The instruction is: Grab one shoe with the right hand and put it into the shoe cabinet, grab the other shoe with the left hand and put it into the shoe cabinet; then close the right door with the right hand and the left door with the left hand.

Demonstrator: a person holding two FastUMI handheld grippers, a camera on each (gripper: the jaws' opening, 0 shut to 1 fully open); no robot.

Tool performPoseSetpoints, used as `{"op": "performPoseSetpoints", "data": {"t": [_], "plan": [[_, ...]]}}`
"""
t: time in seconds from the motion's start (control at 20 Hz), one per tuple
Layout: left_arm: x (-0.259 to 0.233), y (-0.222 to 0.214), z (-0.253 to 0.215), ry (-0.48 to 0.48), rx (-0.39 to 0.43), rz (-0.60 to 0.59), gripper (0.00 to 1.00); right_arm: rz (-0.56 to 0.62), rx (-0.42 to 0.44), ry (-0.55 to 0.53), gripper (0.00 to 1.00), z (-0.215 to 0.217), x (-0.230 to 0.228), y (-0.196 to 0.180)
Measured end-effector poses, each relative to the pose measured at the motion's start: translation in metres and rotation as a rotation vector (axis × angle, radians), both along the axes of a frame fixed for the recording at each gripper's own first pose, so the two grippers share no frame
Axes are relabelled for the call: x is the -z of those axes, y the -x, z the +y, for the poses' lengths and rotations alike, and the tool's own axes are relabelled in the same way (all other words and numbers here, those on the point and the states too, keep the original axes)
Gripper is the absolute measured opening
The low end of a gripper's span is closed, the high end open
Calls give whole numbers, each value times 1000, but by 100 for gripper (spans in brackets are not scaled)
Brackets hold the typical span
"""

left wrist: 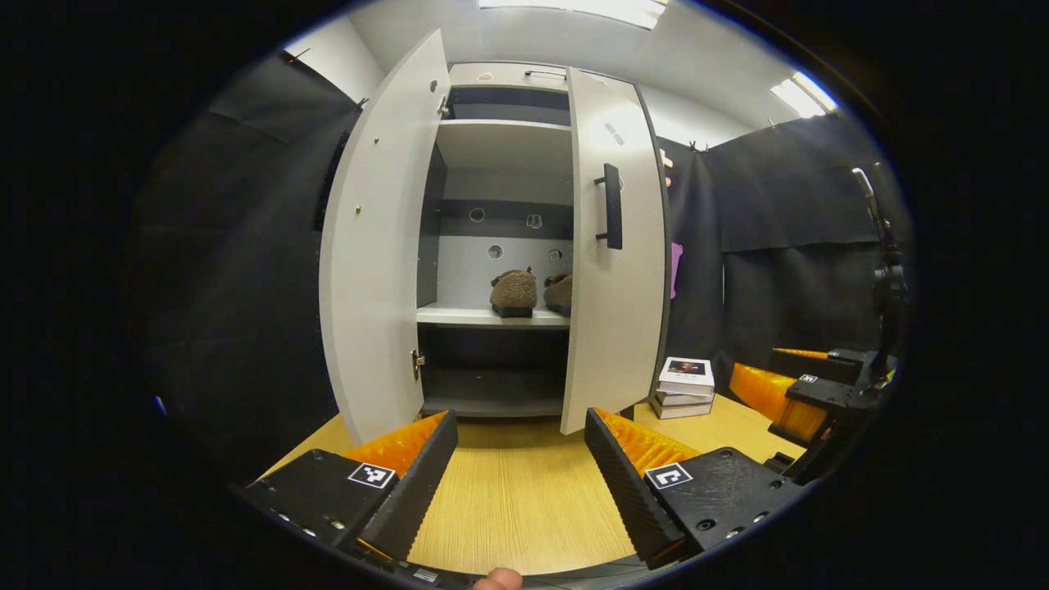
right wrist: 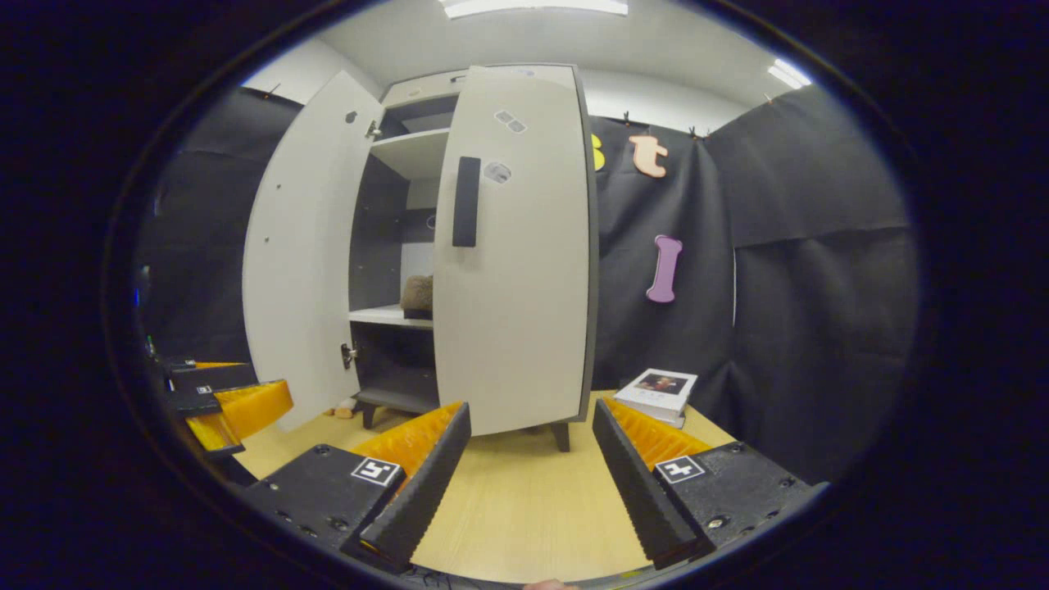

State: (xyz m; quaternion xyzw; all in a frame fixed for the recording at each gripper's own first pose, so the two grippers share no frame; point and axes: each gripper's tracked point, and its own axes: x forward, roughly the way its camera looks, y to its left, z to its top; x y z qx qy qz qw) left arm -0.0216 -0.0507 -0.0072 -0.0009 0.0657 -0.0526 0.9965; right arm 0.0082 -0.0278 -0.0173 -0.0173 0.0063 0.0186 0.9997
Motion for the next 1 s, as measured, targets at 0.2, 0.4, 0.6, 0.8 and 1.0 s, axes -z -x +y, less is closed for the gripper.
{"op": "performPoseSetpoints", "data": {"t": [0.2, 0.4, 0.6, 0.8, 1.0], "plan": [[-38, -7, 14, 10, -16, -85, 95, -22, 13, -35, 98, -8, -3, 2], [-103, -13, 56, -15, -76, -190, 95, -2, 12, -56, 98, -10, 4, -4], [-156, -9, 120, 64, -164, -253, 95, 1, -7, -86, 98, -2, 4, -2], [-172, -27, 211, 101, -319, -267, 95, -7, -32, -75, 97, 8, 1, 2], [-177, -62, 270, 165, -402, -282, 95, -18, -25, -70, 94, 5, 0, 8]]}}
